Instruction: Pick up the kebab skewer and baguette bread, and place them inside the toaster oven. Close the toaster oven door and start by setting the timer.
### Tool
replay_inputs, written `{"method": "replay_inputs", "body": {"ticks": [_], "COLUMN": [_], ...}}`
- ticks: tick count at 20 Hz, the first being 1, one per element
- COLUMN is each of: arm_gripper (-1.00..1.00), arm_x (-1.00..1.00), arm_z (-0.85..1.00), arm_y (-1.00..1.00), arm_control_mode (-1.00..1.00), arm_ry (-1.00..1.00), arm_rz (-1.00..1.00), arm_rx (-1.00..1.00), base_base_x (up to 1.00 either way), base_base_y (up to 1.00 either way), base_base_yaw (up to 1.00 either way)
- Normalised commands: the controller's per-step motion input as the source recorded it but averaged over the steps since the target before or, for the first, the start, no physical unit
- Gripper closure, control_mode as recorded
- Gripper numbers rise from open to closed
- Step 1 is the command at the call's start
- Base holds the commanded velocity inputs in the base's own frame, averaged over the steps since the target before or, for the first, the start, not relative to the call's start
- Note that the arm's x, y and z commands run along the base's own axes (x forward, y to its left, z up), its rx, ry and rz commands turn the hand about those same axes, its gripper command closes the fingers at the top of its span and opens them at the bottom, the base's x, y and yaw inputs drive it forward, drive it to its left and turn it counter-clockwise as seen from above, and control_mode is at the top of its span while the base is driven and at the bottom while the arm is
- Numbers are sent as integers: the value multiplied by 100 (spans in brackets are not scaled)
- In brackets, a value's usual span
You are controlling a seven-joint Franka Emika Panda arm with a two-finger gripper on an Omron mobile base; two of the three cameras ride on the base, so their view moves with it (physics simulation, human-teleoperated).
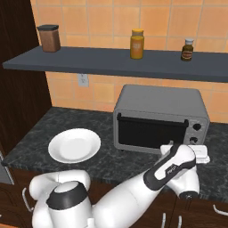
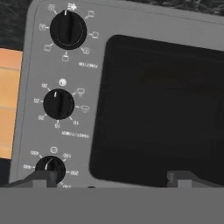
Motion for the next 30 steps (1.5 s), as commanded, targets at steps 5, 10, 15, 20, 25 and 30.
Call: {"method": "replay_inputs", "body": {"ticks": [5,10,15,20,25,30], "arm_gripper": [-100,-100,-100,-100,-100,-100], "arm_x": [11,1,17,23,10,23], "arm_z": [0,-5,-19,-18,-20,-9], "arm_y": [-15,-21,-9,-19,-21,-11], "arm_control_mode": [-100,-100,-100,-100,-100,-100], "arm_ry": [0,0,0,0,0,0], "arm_rz": [0,-2,0,0,0,0], "arm_rx": [-5,-1,0,0,-3,-3], "base_base_x": [0,0,0,0,0,0], "base_base_y": [0,0,0,0,0,0], "base_base_yaw": [0,0,0,0,0,0]}}
